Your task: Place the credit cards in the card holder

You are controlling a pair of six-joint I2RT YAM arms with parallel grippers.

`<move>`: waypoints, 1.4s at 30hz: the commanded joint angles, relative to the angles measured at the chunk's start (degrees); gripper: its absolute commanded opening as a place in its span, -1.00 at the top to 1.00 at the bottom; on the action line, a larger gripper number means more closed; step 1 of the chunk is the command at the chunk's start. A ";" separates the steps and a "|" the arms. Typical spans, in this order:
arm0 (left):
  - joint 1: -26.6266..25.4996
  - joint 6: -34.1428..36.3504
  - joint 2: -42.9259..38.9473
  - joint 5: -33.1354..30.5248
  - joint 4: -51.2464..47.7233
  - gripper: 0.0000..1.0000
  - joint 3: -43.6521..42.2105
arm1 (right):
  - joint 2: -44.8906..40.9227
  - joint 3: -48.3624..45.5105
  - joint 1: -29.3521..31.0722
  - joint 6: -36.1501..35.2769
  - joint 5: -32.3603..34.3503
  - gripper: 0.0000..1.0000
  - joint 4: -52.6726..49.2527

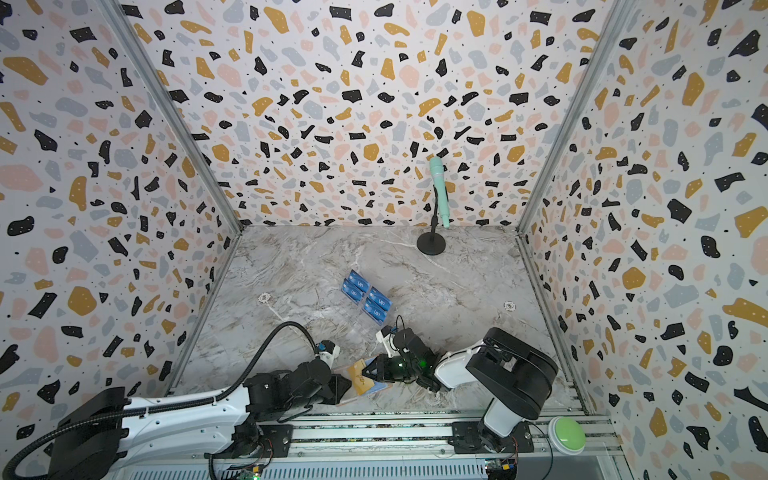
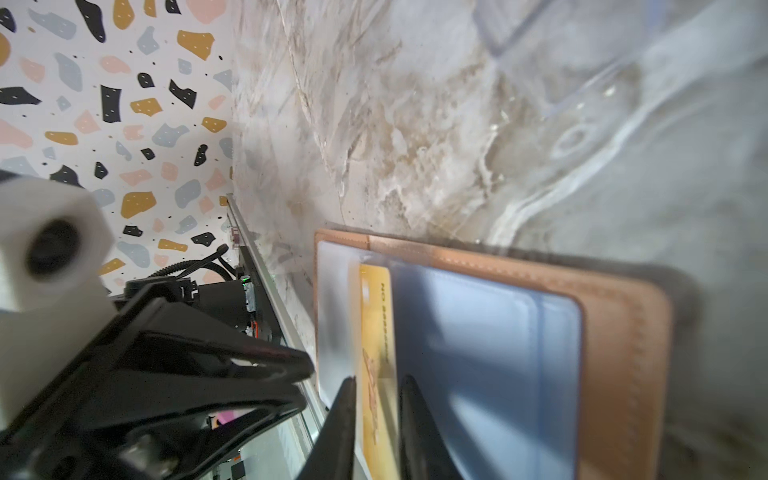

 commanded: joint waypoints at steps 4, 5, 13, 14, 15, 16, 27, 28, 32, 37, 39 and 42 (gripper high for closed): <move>5.50 -5.84 -5.59 -4.09 -10.05 0.21 1.71 | -2.75 4.85 2.26 -7.64 3.93 0.43 -17.47; 6.34 -6.22 -6.24 -3.29 -10.18 0.20 0.77 | -2.60 5.42 2.60 -8.05 4.17 0.42 -18.43; 6.80 -8.63 -6.59 -0.90 -7.61 0.04 -3.32 | -1.22 8.39 5.01 -8.94 3.94 0.41 -20.82; 6.83 -8.50 -6.23 -0.43 -6.76 0.02 -3.59 | -1.14 8.91 5.38 -9.14 4.30 0.41 -21.33; 6.78 -8.45 -5.84 0.10 -5.88 0.01 -3.80 | -1.05 9.43 5.71 -9.38 4.75 0.40 -21.88; 6.83 -8.11 -5.30 0.62 -4.85 0.00 -3.91 | -0.74 10.05 6.09 -9.68 5.01 0.40 -22.36; 6.82 -6.44 -1.80 4.57 3.57 -0.03 -4.85 | 2.18 12.90 8.19 -9.06 4.12 0.37 -19.87; 6.78 -6.44 -1.78 4.83 4.46 -0.03 -5.03 | 2.45 13.19 8.16 -9.17 4.08 0.37 -19.82; 6.79 -6.31 -1.26 4.80 5.78 -0.02 -4.79 | 2.82 14.42 8.27 -9.23 3.94 0.37 -19.71; 6.83 -5.72 -0.25 4.44 6.68 -0.02 -3.70 | 2.53 14.76 8.40 -9.23 3.94 0.36 -19.66; 6.81 -5.58 0.19 4.78 6.77 -0.02 -3.63 | 2.04 14.40 8.48 -9.33 4.23 0.36 -19.79; 6.83 -5.62 0.17 4.42 6.84 -0.02 -3.65 | 1.46 14.09 8.28 -10.42 4.48 0.34 -20.12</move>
